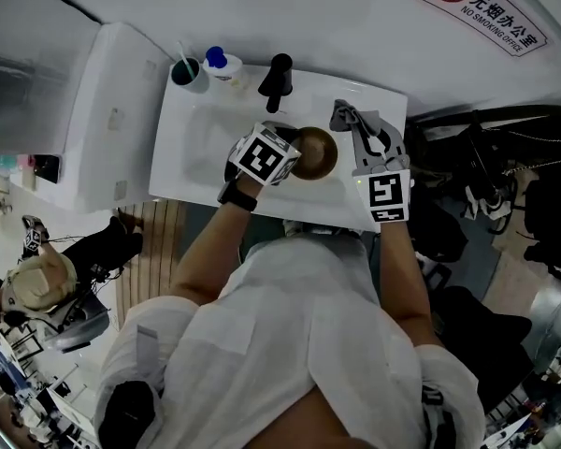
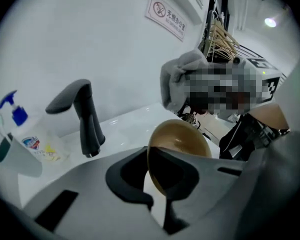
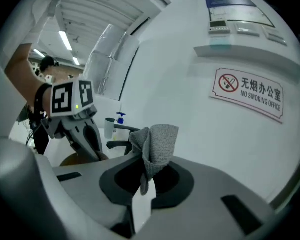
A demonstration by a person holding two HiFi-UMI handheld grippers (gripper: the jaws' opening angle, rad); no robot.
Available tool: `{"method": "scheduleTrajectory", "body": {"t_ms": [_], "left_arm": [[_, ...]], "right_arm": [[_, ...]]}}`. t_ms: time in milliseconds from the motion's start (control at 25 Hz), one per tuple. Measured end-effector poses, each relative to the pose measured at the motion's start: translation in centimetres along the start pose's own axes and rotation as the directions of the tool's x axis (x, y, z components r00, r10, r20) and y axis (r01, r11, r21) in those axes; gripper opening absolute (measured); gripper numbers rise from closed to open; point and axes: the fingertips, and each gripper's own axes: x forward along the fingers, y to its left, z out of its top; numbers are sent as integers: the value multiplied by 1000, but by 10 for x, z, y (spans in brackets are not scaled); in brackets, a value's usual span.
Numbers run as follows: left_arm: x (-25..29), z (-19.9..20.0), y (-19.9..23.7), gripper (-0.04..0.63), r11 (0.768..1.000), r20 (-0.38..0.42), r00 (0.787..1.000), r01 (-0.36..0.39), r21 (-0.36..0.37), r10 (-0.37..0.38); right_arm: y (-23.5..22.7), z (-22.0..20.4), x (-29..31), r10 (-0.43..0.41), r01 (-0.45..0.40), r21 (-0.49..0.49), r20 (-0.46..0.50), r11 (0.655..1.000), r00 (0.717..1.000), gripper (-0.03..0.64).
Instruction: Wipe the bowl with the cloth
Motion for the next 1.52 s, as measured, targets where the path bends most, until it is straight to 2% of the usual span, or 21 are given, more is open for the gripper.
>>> {"method": "scheduleTrajectory", "body": {"t_ms": [240, 360, 480, 600, 680, 880, 960, 1040, 1120, 1240, 1320, 1400, 1440, 1520], "left_arm": [[-25, 29, -10, 18, 996, 54, 997, -64, 56, 61], [-32, 36, -8, 18, 995, 84, 992, -96, 41, 92], [-37, 39, -7, 18, 995, 100, 990, -100, 19, 97], [-42, 44, -8, 18, 995, 120, 988, -98, 7, 97], [-45, 45, -9, 18, 995, 129, 986, -102, -3, 102], [-45, 40, -1, 18, 993, 131, 984, -117, -36, 120], [-45, 34, 5, 18, 991, 123, 984, -122, -55, 128], [-45, 30, 12, 18, 989, 113, 984, -129, -69, 137], [-47, 26, 15, 18, 988, 103, 985, -134, -76, 141], [-47, 28, 14, 18, 988, 100, 986, -128, -84, 137], [-46, 32, 10, 18, 990, 105, 987, -115, -81, 123], [-46, 36, 4, 18, 993, 102, 989, -102, -54, 107], [-48, 36, 1, 18, 995, 97, 990, -96, -29, 99], [-51, 35, -7, 18, 996, 76, 994, -78, 31, 76]], "right_arm": [[24, 11, -3, 4, -16, -222, -54, 975, 999, 38], [45, 19, -6, 52, -65, -298, -50, 952, 997, 38], [64, 17, -6, 101, -120, -326, -76, 938, 992, 40], [73, 9, -1, 135, -169, -311, -128, 935, 983, 50], [80, 5, 0, 172, -213, -284, -162, 935, 972, 82], [103, -5, -1, 323, -364, -160, -236, 918, 917, 230], [112, -3, -7, 397, -422, -78, -225, 903, 890, 253], [113, 8, -12, 440, -452, -31, -179, 891, 880, 256], [105, 19, -16, 417, -429, -57, -147, 902, 897, 255], [93, 16, -10, 312, -349, -210, -187, 913, 931, 255], [86, 3, 0, 208, -280, -340, -233, 898, 950, 255], [77, -7, 8, 104, -213, -430, -261, 877, 960, 255], [73, -9, 10, 74, -193, -444, -272, 875, 960, 249], [70, -11, 13, 67, -192, -419, -295, 887, 953, 227]]}}
